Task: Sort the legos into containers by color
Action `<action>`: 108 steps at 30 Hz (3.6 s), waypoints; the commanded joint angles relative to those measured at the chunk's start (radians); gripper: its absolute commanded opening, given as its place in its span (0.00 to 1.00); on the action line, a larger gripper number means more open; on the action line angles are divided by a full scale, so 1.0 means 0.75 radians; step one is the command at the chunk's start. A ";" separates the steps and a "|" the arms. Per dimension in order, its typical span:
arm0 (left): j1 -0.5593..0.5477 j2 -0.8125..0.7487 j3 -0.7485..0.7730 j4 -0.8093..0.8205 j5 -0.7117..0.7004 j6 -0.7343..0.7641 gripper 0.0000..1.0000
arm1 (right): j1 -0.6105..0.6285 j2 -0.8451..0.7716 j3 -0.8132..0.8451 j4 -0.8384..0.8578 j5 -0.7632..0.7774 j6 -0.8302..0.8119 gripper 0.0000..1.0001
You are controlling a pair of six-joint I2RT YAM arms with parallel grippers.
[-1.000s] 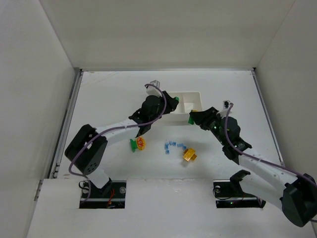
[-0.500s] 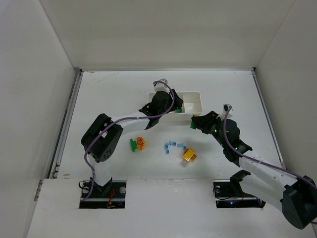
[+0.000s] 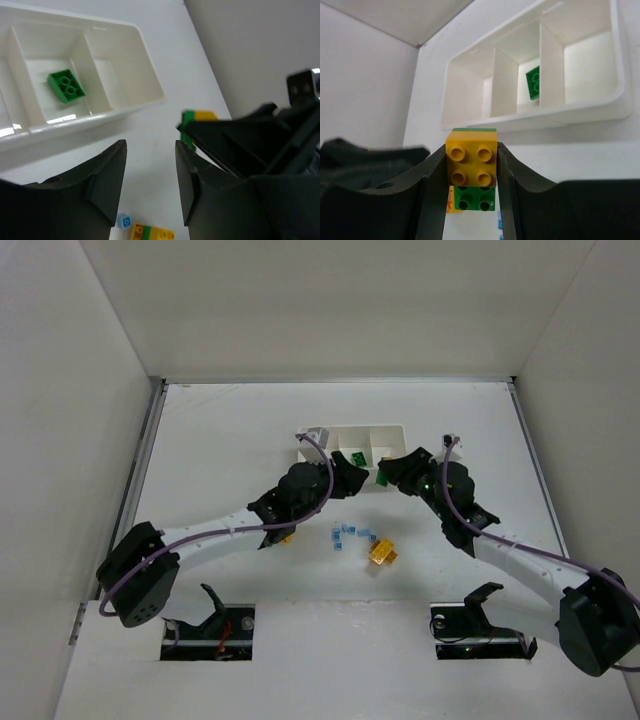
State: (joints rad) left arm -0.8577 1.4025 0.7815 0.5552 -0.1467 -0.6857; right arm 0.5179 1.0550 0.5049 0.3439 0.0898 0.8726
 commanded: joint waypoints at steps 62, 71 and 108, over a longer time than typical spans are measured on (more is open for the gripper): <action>-0.185 0.016 -0.101 0.313 -0.136 0.190 0.05 | 0.161 0.017 0.073 0.071 0.019 0.172 0.44; -0.177 -0.011 -0.132 0.299 -0.156 0.196 0.05 | 0.153 -0.030 0.055 0.059 0.017 0.148 0.58; -0.023 0.071 0.021 0.160 -0.177 0.327 0.05 | -0.043 -0.255 -0.068 -0.084 0.009 0.011 0.24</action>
State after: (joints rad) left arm -0.8902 1.4239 0.7109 0.6746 -0.2741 -0.4812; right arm 0.5049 0.8654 0.4549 0.2821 0.1078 0.9173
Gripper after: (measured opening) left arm 0.156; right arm 0.418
